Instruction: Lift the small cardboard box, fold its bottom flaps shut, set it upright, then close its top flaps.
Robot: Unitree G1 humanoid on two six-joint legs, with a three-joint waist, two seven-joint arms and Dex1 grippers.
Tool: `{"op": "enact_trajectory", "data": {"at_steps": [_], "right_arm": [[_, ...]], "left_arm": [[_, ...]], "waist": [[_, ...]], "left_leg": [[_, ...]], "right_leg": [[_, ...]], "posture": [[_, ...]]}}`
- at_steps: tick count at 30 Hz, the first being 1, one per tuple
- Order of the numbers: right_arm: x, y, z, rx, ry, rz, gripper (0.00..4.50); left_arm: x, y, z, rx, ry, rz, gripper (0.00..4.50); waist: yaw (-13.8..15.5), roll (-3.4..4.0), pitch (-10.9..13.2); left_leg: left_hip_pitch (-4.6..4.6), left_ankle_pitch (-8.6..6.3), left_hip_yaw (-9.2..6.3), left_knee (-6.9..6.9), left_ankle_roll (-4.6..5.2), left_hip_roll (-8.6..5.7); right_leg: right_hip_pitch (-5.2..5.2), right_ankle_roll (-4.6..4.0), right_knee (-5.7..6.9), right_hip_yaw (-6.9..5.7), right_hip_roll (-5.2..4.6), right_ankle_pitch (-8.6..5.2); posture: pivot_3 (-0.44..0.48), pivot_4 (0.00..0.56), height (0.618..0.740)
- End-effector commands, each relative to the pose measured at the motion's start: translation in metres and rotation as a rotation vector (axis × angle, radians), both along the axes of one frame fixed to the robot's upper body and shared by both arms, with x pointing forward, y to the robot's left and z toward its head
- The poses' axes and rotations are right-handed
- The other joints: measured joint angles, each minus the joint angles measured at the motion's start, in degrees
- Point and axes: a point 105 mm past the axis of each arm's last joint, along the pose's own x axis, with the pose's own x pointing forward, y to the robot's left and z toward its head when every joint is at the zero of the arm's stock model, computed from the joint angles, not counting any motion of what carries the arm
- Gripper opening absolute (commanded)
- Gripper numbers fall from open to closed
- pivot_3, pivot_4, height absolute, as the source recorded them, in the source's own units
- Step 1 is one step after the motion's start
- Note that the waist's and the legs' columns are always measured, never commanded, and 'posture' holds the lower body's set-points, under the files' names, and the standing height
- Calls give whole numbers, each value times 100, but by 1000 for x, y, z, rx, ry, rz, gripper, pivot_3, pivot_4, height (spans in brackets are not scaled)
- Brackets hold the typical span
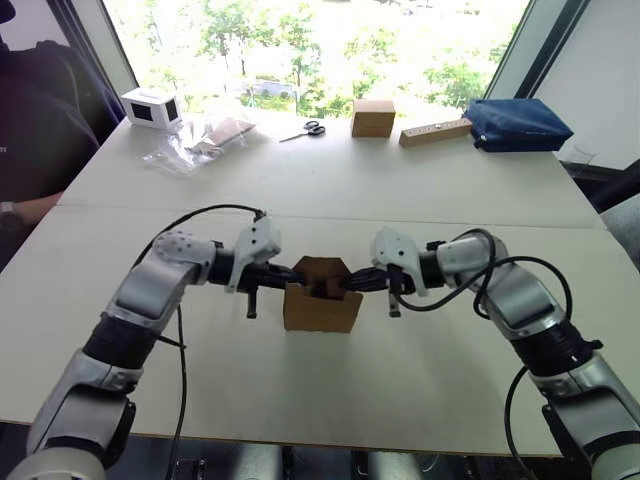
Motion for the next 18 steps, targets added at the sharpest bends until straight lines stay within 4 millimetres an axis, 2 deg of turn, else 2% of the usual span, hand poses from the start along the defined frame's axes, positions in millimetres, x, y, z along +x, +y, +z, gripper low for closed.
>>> {"op": "enact_trajectory", "data": {"at_steps": [1,5,9,11,12,15,18], "right_arm": [[-1,-12,31,94,-12,-37,0],[-2,-19,53,188,0,-79,0],[-2,-28,67,223,-22,-123,0],[-9,-37,76,231,-35,-151,0],[-19,-38,78,230,-28,-144,0],[-54,-22,76,221,16,-75,0],[-68,-10,72,228,28,-64,0]], "left_arm": [[3,8,31,-108,0,23,40],[6,19,49,-200,48,55,40],[23,27,55,-255,60,143,40],[40,34,46,-237,45,219,40],[49,36,38,-225,53,243,40],[64,31,13,-160,67,256,40],[70,24,3,-169,103,237,40]], "waist": [[0,0,0],[4,-1,0],[7,0,0],[17,0,1],[30,0,0],[24,0,0],[0,-2,1]], "left_leg": [[-1,0,0,0,0,0],[-3,0,-2,0,0,2],[-2,-1,-2,0,1,2],[-2,0,-2,0,0,0],[-3,0,-2,0,1,-1],[-8,0,1,0,-1,-8],[-8,-1,2,1,2,-12]], "right_leg": [[-1,0,-1,0,0,0],[-1,0,0,-1,-1,0],[0,0,0,-1,-1,0],[0,0,0,-1,-2,0],[0,0,0,-2,-3,0],[2,0,-3,-13,-4,0],[1,1,-4,-12,-4,1]], "posture": [[0,150,740],[0,150,740],[0,150,740],[0,150,740],[0,150,740],[0,150,740],[0,150,740]]}}
